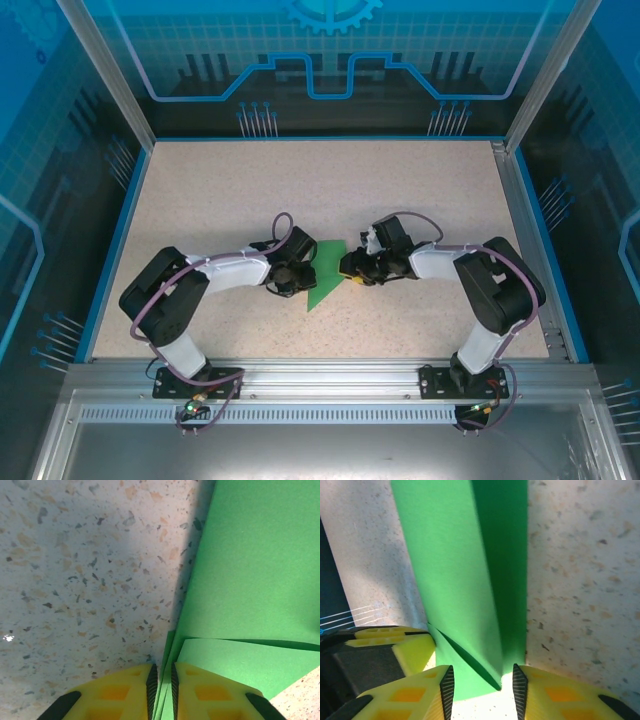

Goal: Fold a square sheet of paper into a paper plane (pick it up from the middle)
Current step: Fourth fold the wing at the center of the table.

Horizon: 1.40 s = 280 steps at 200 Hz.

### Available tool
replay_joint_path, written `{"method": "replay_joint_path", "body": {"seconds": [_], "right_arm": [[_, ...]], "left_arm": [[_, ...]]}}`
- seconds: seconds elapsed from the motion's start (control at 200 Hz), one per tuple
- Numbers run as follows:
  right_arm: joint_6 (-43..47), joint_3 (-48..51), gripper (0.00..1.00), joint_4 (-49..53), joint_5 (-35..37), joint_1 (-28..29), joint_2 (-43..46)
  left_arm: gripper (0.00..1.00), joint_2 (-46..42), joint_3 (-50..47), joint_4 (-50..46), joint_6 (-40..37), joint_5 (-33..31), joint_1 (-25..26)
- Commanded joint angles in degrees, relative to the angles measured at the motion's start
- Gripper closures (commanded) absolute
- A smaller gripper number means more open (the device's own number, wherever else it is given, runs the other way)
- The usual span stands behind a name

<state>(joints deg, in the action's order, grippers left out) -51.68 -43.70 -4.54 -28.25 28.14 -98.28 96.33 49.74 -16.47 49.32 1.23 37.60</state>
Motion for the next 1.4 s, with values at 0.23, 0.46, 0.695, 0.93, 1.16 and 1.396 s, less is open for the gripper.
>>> {"method": "replay_joint_path", "body": {"seconds": [0.23,0.46,0.695,0.93,1.16,1.396], "right_arm": [[1.5,-6.3,0.62,-0.8,-4.8,-0.6,-4.4],[3.8,-11.5,0.67,1.3,-7.4,-1.5,-8.5],[4.4,-12.3,0.68,2.7,-7.7,-1.8,-8.1],[4.2,-12.2,0.65,3.5,-7.8,-1.9,-7.5],[2.1,-10.6,0.6,1.7,-7.5,-2.1,-5.3],[1.0,-10.7,0.58,0.8,-8.1,-2.5,-4.7]], "left_arm": [[0.76,-0.4,-1.1,-1.0,-2.6,0.7,-0.5],[0.67,-9.2,-2.7,-1.9,-3.1,0.1,-0.5],[0.52,-15.8,-3.6,-2.9,-3.9,-3.3,4.8],[0.47,-12.3,-0.7,-6.6,-1.1,-12.7,12.6],[0.44,-11.6,-2.1,-4.1,1.0,-13.5,13.1],[0.43,-10.8,-1.4,-3.8,-1.0,-12.7,13.1]]}}
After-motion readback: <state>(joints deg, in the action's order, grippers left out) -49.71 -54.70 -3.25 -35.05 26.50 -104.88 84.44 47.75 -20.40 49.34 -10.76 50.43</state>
